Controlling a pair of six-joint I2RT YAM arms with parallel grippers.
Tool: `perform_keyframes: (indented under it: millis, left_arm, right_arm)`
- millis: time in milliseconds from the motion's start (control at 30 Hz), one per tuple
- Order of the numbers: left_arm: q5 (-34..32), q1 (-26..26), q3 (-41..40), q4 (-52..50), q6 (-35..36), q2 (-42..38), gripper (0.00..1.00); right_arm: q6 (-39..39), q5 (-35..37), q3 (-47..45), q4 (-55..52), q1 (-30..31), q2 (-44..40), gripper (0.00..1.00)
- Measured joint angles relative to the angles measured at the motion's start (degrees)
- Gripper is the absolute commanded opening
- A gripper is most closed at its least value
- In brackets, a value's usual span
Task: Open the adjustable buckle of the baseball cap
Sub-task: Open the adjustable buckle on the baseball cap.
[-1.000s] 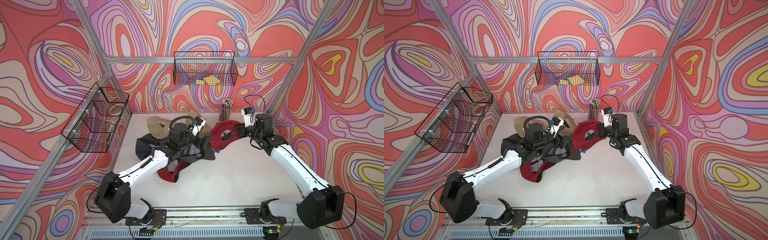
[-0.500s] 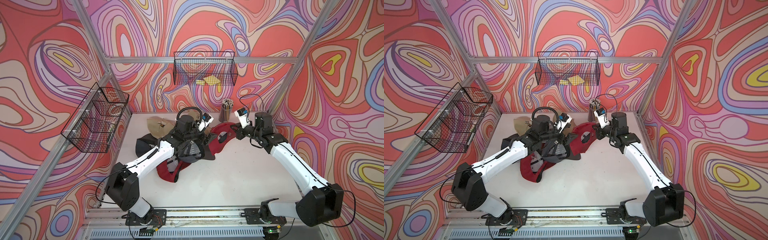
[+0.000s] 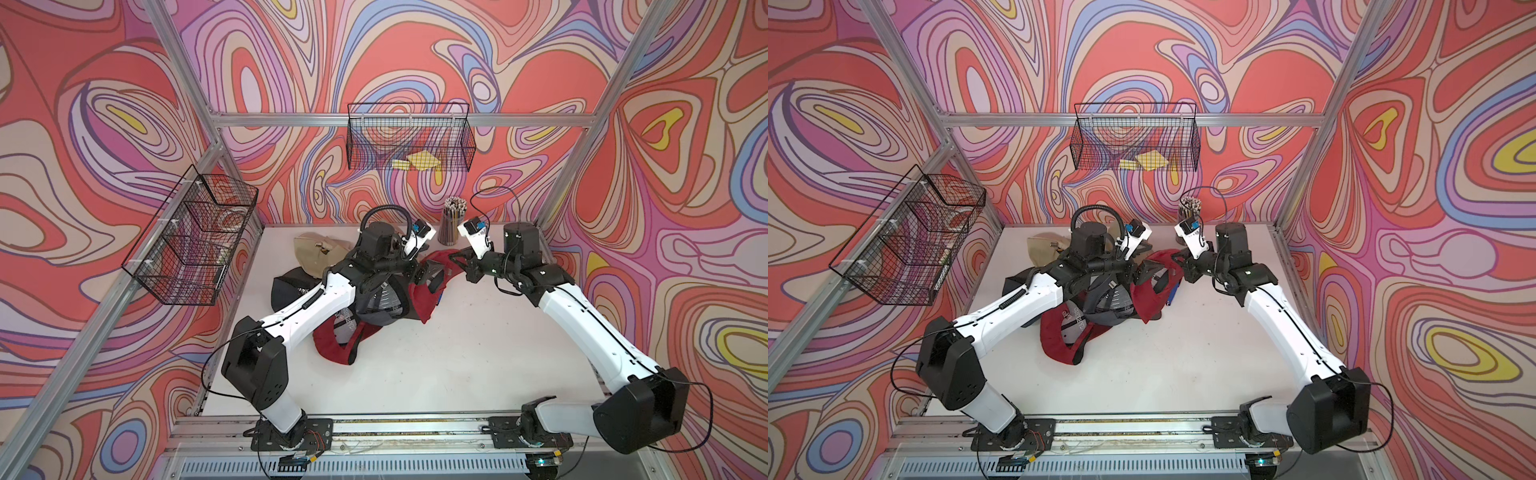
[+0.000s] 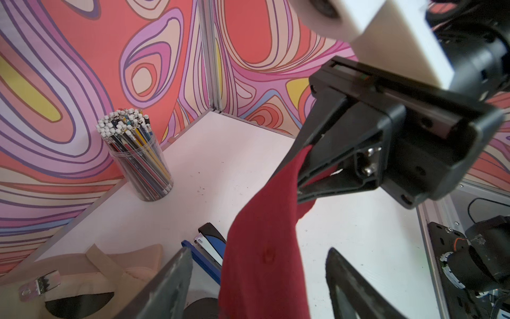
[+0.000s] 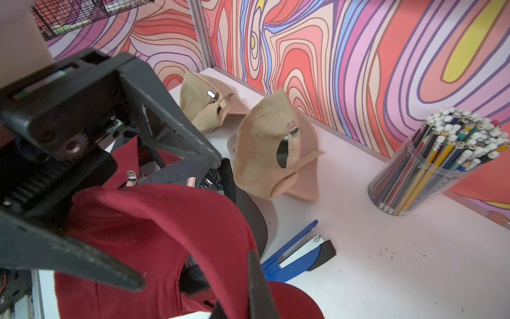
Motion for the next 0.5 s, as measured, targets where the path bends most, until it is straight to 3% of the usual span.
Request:
perform_keyframes:
  millis: [233,467,500]
  left_arm:
    - [-0.4,-0.5,0.1,-2.2,0.3,0.0,0.49]
    - [-3.0,-0.2,0.0,-2.1,0.0,0.0,0.0]
    - [-3.3,-0.2,0.0,-2.1,-0.2,0.0,0.0]
  right_arm:
    - [-0.3,0.6,0.1,-0.1,1.3,0.0,0.0]
    - [0.2,1.0,0.2,-0.3,1.9,-0.1,0.0]
    - [0.8,1.2,0.2,-0.2,2.1,-0.1,0.0]
